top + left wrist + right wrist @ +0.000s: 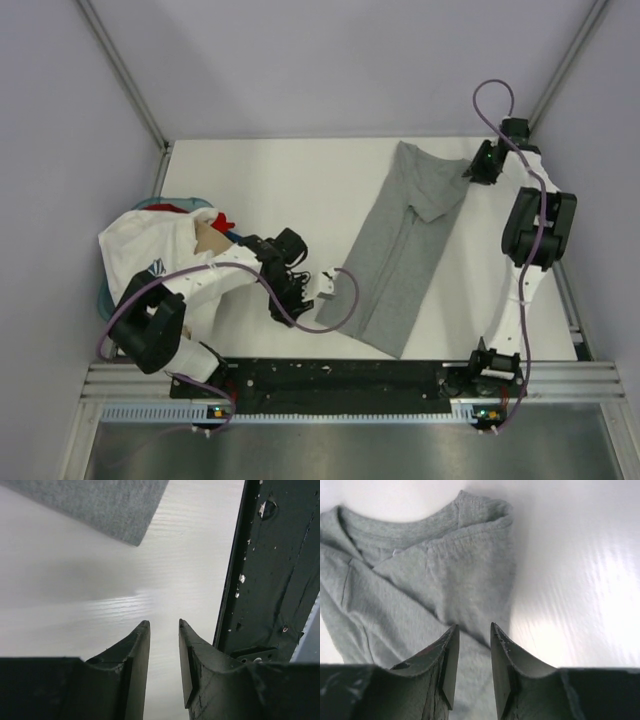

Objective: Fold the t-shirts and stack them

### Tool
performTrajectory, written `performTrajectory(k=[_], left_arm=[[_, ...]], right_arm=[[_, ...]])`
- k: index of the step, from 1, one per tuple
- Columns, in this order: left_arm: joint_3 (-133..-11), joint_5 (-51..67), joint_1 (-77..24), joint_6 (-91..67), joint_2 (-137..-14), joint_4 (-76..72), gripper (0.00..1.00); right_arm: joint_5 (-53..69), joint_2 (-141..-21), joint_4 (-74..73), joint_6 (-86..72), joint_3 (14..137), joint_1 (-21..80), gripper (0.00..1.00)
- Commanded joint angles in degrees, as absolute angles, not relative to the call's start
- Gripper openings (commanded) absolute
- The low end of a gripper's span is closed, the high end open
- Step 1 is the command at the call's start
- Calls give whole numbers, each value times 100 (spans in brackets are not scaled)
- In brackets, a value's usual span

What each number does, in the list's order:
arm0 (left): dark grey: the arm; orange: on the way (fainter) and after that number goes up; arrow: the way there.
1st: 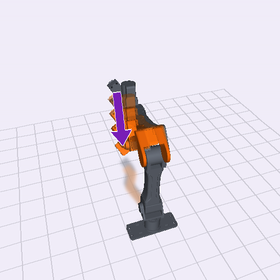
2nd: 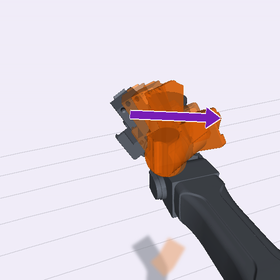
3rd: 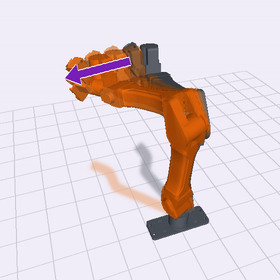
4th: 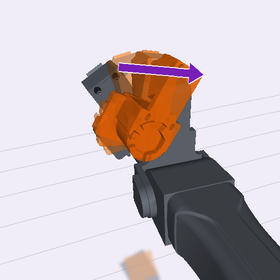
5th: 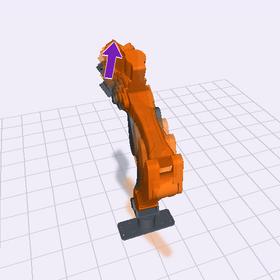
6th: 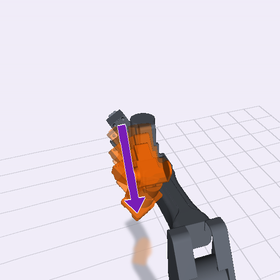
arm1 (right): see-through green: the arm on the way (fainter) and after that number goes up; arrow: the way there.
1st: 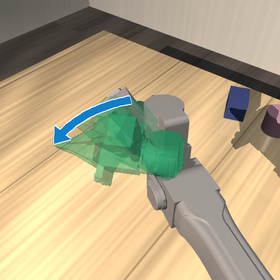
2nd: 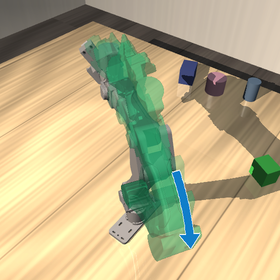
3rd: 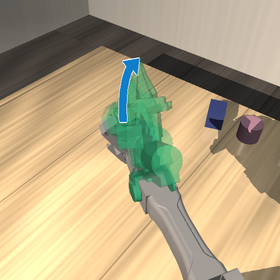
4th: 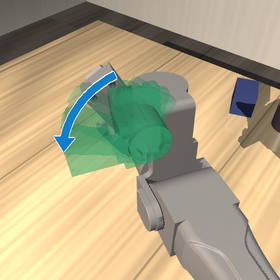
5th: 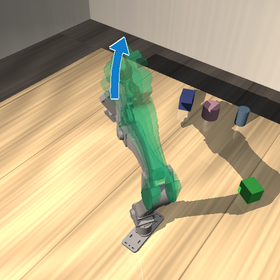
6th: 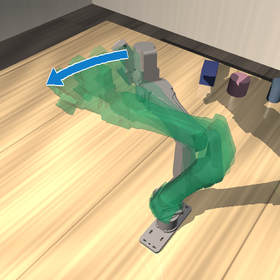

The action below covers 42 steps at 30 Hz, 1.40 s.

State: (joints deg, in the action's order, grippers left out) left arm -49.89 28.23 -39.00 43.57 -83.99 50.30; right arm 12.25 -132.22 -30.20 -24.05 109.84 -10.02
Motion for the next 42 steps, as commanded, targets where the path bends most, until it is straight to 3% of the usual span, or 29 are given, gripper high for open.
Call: performTrajectory(k=[1,5,7,11,17,22,26,32,38,42], left_arm=[[-5597,2891,-3832,4492,-8288,5300,35],[-5853,3147,-3841,3896,-8455,4450,38],[-5862,3042,-3841,3552,-8586,3940,38],[-5819,3005,-3841,3524,-8754,3753,39],[-5678,3068,-3841,3507,-8649,3665,39],[-5660,3120,-3850,3594,-8587,3700,40],[-5809,3199,-3885,3840,-8526,3683,48],[-5451,3918,-4104,5103,-8280,3455,56],[-4870,4193,-4166,6476,-8104,3183,57],[-4711,3798,-4288,6968,-8130,3067,57]], right_arm=[[949,-11586,-2796,-1452,10462,-897,31],[1781,-10856,-2208,-958,9162,-370,7],[2029,-10776,-2049,-1176,8642,-194,0],[2223,-11012,-1671,-1722,7815,-62,0],[2110,-11751,-1811,-2091,7603,-53,0],[2003,-11252,-2012,-1978,7725,-53,0],[2644,-10479,-2048,-1820,8085,-35,1],[2945,-8608,-1820,-1119,7324,675,48],[2392,-6525,-2004,2218,5330,2361,53],[3215,-5530,-2802,4102,4335,3180,58]])
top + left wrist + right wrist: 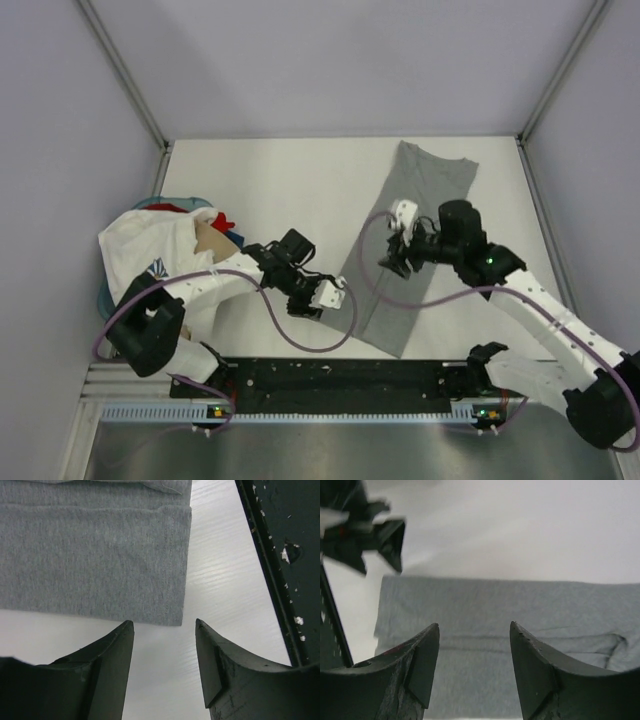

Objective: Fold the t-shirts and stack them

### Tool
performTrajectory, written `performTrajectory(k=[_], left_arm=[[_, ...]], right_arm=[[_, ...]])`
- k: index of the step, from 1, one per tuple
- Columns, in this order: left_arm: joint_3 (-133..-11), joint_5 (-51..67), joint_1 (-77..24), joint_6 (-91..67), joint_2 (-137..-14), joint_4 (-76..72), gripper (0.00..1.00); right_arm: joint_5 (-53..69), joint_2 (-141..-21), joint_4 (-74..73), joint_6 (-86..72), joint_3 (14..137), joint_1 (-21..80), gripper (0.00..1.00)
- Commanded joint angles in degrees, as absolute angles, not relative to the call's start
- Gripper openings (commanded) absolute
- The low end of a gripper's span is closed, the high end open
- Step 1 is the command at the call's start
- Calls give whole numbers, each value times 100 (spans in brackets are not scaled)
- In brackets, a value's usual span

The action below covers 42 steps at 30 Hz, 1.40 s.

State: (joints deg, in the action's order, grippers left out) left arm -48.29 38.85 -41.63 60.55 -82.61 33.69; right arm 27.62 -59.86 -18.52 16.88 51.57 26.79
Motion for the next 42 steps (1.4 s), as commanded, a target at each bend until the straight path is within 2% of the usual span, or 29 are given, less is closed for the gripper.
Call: performTrajectory(k=[1,4,6,11,14,19,25,26,28,29,30,31,32,36,42], left_arm=[[-4650,3632,-4376,7048,-8156,3024,57],[-4527,2999,-4728,7180,-8296,2848,55],[-4465,2787,-4869,7242,-8411,2699,54],[-4465,2339,-4922,7067,-8543,2628,51],[-4474,2250,-4948,7066,-8613,2689,50],[-4474,2109,-5089,6926,-8736,2716,47],[-4465,1864,-5335,6794,-8973,2725,39],[-4465,1828,-5378,6794,-9017,2725,37],[-4474,1758,-5414,6785,-9053,2725,24],[-4465,1758,-5423,6768,-9053,2725,15],[-4491,1758,-5423,6741,-9044,2742,4],[-4543,1740,-5423,6663,-9018,2768,0],[-4614,1723,-5423,6549,-9000,2812,0],[-5298,1740,-5388,5908,-8956,3242,0],[-6527,1933,-5028,5143,-9228,3532,0]], right_arm=[[3382,-5346,-2838,4104,4168,3277,59],[3525,-5002,-3381,4839,3719,3724,59],[2930,-5044,-3760,5508,3411,4303,61],[2707,-5483,-3832,6020,3076,5570,73],[2506,-5712,-3815,6091,3041,6002,73],[2215,-5942,-3674,6495,2717,6091,70],[1987,-5862,-3296,6328,2435,6161,54],[1925,-5871,-3226,6337,2400,6213,49],[1863,-5967,-3182,6250,2469,6258,36],[1846,-6029,-3182,6197,2522,6293,26],[1837,-6055,-3216,6170,2575,6310,12],[1854,-6064,-3269,6161,2619,6319,4],[1872,-6047,-3313,6109,2663,6319,0],[1591,-5784,-3471,5617,2908,6180,0],[2003,-5003,-3674,5379,3225,4784,0]])
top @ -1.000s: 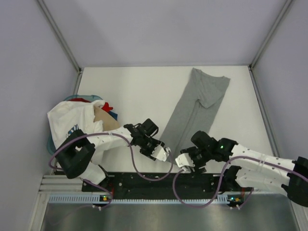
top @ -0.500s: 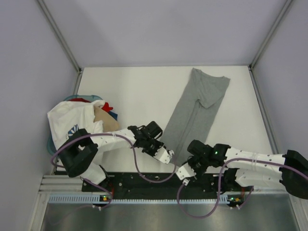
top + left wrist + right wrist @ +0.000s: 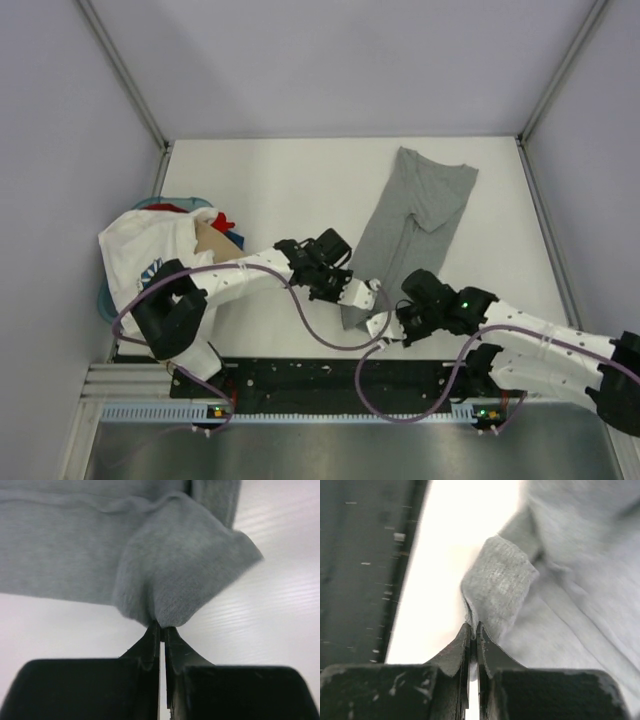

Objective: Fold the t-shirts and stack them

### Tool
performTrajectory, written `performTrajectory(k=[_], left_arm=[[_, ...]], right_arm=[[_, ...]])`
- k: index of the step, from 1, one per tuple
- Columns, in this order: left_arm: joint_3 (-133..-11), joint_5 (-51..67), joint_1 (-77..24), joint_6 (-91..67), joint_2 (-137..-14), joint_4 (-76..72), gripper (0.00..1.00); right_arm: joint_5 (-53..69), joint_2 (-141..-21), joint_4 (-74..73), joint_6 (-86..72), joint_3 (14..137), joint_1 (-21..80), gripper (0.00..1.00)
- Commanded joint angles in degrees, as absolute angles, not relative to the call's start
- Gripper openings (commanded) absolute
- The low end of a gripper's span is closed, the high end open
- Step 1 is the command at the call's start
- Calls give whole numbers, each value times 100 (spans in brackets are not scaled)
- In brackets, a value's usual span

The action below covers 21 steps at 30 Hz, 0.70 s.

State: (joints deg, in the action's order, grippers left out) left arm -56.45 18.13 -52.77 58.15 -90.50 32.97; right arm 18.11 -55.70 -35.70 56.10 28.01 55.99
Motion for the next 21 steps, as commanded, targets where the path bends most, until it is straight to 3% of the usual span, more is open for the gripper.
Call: performTrajectory(k=[1,10,21], left_arm=[[-6748,2021,-4958,5055,-9324,3603,0],[-8796,2022,-4632,4378,-10580,3946,0],[-11326,1521,-4316,3543,-12426,4148,0]], right_arm=[[2039,-4888,-3665,5388,3252,4555,0],[2206,-4799,-2963,5396,3490,2560,0],[2530,-5773,-36,5045,3129,977,0]])
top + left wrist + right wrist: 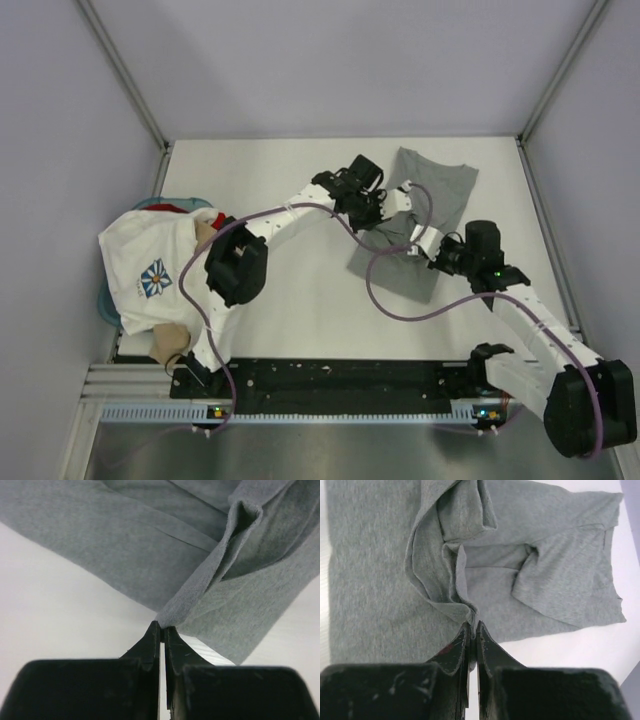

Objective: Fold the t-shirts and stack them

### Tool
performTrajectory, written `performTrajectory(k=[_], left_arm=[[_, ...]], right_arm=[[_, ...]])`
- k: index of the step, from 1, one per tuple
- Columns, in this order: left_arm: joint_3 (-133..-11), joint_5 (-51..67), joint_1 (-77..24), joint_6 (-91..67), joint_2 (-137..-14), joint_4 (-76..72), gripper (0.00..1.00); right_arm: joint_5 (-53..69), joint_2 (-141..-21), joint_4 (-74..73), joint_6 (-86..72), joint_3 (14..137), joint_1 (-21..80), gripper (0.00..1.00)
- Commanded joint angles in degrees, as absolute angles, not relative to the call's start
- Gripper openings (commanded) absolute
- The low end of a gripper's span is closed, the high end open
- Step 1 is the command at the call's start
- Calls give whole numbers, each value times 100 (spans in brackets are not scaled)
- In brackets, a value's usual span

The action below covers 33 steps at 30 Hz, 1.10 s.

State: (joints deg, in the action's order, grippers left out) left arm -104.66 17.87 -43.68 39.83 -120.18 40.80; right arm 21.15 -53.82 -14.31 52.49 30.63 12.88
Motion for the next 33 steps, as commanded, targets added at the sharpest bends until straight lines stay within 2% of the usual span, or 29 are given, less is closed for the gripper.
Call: performTrajectory(k=[1,9,23,31,33], left_arm=[[-11468,1442,-4307,3472,-12567,4122,0],[-11830,1178,-4307,3480,-13086,3718,0],[-12252,589,-4342,3621,-13632,3630,0],[-12252,369,-4342,3718,-13728,3533,0],[-12252,360,-4342,3683,-13737,3420,4]], right_arm=[[2557,-5922,165,5115,3164,915,0],[2768,-6609,220,5554,3322,370,0],[3137,-7681,799,5854,3498,35,0],[2830,-8112,1011,5889,3551,35,0],[2717,-8173,1019,5819,3603,35,0]])
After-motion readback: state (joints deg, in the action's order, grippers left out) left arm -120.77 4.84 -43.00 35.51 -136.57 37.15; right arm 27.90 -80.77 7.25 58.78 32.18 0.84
